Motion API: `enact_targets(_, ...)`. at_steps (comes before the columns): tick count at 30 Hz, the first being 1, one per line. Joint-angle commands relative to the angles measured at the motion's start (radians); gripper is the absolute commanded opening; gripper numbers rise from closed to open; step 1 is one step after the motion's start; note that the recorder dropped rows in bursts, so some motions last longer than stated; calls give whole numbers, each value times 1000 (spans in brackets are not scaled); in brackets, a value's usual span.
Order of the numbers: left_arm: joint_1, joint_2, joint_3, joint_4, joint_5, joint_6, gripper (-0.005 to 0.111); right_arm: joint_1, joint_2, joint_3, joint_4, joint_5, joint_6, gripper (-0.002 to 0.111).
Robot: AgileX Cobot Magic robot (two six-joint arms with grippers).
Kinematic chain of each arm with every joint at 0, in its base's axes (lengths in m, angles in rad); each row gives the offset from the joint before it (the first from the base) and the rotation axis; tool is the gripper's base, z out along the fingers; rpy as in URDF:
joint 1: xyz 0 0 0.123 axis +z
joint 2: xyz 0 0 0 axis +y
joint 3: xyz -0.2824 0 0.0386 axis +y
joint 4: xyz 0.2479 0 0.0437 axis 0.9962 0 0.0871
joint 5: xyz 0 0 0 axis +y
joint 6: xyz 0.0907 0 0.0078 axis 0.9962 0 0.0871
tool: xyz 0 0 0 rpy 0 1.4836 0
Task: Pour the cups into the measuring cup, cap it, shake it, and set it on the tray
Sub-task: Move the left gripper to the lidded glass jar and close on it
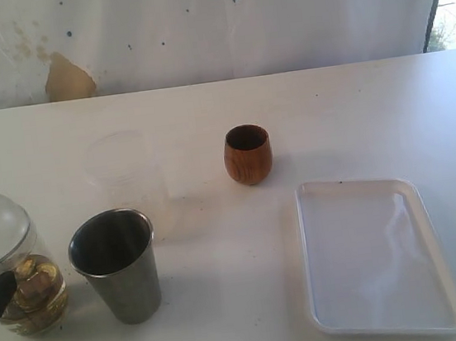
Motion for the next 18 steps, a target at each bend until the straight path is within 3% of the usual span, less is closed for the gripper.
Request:
enact_targets(1,-4,88,5,-82,-48,98,105,-6,-5,7,0,-8,-7,0)
enact_targets(18,-4,485,5,-335,-291,450,105,-6,-5,7,0,-8,-7,0)
